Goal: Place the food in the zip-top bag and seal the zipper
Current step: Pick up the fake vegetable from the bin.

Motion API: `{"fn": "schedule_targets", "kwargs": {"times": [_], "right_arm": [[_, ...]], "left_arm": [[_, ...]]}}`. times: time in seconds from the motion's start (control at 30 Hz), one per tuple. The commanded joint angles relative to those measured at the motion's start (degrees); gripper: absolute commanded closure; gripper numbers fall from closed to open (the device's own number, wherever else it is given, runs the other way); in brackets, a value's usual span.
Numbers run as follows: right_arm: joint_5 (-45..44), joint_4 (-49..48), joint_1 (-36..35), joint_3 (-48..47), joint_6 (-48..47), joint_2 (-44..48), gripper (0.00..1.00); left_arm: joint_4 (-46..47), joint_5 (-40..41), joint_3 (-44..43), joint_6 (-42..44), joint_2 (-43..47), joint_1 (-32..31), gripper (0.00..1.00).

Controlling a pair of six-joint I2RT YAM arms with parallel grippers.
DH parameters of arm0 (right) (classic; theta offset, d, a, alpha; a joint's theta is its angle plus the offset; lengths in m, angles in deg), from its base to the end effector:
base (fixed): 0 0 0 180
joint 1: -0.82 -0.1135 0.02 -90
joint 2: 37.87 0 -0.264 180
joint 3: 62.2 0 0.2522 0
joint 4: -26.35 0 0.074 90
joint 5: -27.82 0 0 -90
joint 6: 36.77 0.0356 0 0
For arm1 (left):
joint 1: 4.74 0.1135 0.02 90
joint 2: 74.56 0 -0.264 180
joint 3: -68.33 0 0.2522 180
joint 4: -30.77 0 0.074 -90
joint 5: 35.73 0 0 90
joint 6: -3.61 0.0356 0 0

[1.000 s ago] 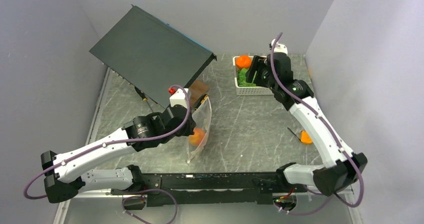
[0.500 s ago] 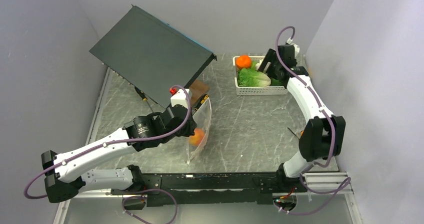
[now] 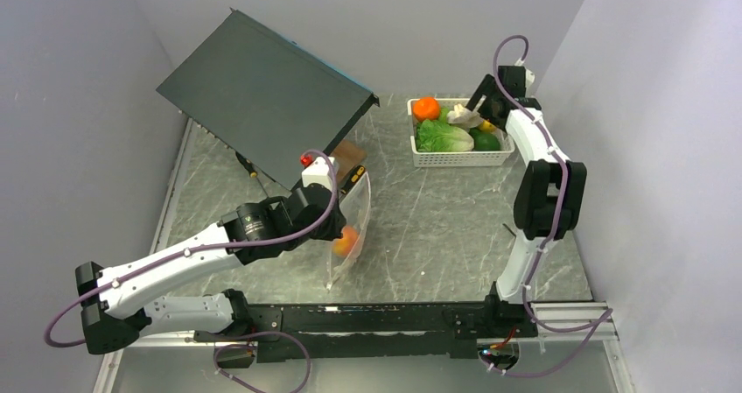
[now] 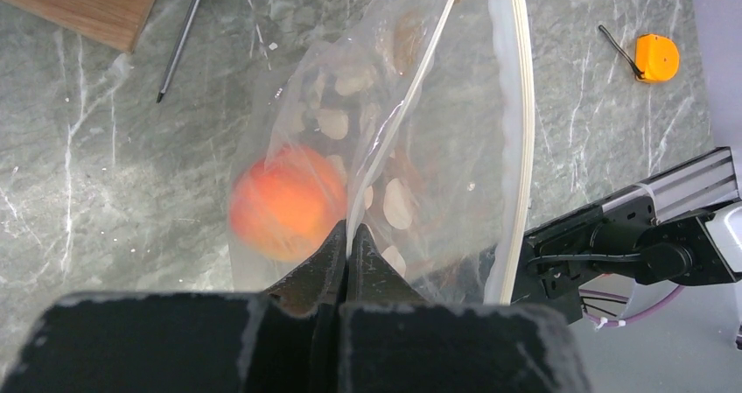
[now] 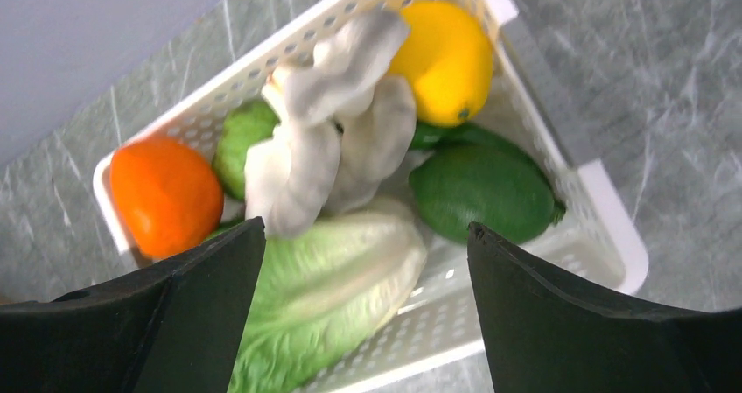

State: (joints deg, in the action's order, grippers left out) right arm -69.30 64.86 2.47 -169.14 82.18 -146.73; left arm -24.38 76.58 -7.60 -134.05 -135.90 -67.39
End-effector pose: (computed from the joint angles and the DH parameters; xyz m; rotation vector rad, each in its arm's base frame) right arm 0.4403 -0.0171 0.2840 0.6623 2.1736 0.1102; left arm 0.1125 -0.1880 0.3392 0.0921 2.2847 -0.6038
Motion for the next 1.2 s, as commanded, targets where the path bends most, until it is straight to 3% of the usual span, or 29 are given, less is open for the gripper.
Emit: {"fn": "schedule_targets", "kwargs": {"times": [0.0, 0.3, 0.57, 0.7, 0.8, 0.83, 1.0, 1.17], "right_arm": [[-0.22, -4.53, 2.28, -6.73, -0.06, -4.82, 0.13], [5.7, -7.67, 2.92, -17.58, 2.11, -16.85, 0.13], [9.49, -9.12, 2.83, -15.4, 4.33, -18.7, 0.41], [10.32, -9.79, 2.88, -12.52, 4.09, -16.95, 0.44], [10.54, -8.59, 2.84, -12.23, 3.79, -16.64, 0.52], [10.5, -7.51, 2.86, -12.68, 3.57, -16.53, 0.51], [9.37, -3.49, 2.84, -12.7, 3.0, -13.77, 0.24], [9.07, -3.85, 2.94, -8.95, 4.38, -10.86, 0.14]], "left_arm": [[2.04, -0.98, -1.17, 0.0, 0.33, 0.17, 1.0], [3.79, -2.2, -0.08, -0.57, -1.05, 0.16, 1.0], [3.97, -2.95, -0.31, -2.02, -3.7, 0.16, 1.0], [4.71, -3.37, -0.3, -2.36, -4.34, 0.16, 1.0], [4.93, -3.66, -0.57, -2.2, -4.71, 0.16, 1.0], [4.81, -3.79, -0.67, -2.1, -4.79, 0.16, 1.0], [4.73, -3.83, -1.17, -1.27, -4.76, 0.16, 1.0], [4.69, -3.88, -1.38, -0.54, -4.6, 0.16, 1.0]]}}
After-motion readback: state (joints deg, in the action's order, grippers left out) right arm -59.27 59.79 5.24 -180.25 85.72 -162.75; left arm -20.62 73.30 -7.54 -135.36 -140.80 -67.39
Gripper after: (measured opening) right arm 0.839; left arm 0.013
